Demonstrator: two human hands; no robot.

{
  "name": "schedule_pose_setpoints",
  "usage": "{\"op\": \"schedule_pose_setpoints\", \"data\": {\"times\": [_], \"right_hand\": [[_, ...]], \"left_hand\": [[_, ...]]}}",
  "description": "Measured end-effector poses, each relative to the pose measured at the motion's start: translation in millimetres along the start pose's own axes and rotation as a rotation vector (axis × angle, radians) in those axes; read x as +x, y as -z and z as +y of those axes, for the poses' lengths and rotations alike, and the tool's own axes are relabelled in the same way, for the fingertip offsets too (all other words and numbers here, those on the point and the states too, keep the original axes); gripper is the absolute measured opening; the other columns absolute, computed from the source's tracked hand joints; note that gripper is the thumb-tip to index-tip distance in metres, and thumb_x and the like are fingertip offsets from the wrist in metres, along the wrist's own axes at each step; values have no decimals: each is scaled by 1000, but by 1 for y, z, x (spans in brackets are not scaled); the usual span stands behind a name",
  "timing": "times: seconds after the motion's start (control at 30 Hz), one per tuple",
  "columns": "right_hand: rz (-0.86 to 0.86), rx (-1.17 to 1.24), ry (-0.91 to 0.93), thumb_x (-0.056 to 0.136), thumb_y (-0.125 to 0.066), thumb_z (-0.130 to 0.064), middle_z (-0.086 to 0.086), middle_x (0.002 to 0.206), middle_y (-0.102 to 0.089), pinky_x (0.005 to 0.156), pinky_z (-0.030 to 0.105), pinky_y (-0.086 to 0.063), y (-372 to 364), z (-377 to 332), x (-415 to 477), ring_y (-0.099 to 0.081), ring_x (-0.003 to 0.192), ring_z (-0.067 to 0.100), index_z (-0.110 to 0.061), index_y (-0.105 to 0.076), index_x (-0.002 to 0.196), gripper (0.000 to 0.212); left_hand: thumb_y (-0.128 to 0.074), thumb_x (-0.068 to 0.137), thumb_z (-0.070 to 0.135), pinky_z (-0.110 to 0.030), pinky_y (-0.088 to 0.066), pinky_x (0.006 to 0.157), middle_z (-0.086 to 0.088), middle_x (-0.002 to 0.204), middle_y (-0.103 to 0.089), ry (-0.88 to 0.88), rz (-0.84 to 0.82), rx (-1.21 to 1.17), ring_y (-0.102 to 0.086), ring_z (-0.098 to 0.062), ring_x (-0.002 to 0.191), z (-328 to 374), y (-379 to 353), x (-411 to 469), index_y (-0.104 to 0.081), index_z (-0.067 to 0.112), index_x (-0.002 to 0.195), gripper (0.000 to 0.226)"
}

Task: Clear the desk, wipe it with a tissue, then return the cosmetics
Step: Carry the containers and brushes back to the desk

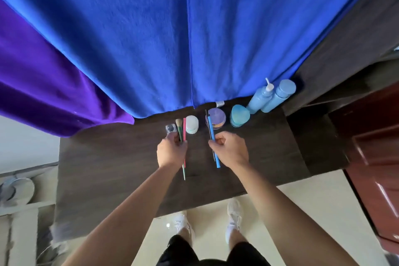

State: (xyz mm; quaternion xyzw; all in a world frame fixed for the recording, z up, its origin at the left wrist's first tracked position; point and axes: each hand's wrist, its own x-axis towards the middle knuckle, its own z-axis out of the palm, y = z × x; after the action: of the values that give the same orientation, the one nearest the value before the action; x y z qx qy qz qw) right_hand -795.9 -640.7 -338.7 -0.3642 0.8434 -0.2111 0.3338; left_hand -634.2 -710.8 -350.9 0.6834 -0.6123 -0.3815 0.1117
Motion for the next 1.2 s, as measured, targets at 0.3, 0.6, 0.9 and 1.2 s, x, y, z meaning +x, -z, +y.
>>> {"op": "schedule_pose_setpoints", "data": {"times": [0.3,0.6,0.9,1.2], "right_hand": [[-53,-40,-71,85,-68,-42,-15,85,-70,62,21,-46,-35,6,33,-65,80,6,-31,-72,104,23],[1,-118,122,93,-60,-42,-10,105,-70,79,32,-49,34,1,18,-65,101,15,-29,-68,112,25],[524,-231,591,96,-64,-34,14,134,-58,91,44,-49,149,-27,-7,-61,112,36,-13,-61,133,43],[896,-465,263,103,-41,-51,17,167,-9,121,54,-20,192,53,-96,-13,153,37,-23,-30,157,62]], "left_hand": [[-67,81,23,-30,-45,68,-3,80,-68,123,-19,1,-63,-30,83,-18,-32,32,-64,14,85,10],[-62,88,42,-37,-44,80,-7,116,-59,-72,96,178,-57,-31,109,12,22,3,-61,23,123,40],[-36,95,57,-63,-28,108,-17,160,-25,-641,447,458,-26,-41,145,101,81,-47,-42,22,149,66],[-42,96,55,-64,-30,108,-16,163,-17,-1196,277,438,-25,-41,145,172,43,-70,-37,23,152,65]]}}
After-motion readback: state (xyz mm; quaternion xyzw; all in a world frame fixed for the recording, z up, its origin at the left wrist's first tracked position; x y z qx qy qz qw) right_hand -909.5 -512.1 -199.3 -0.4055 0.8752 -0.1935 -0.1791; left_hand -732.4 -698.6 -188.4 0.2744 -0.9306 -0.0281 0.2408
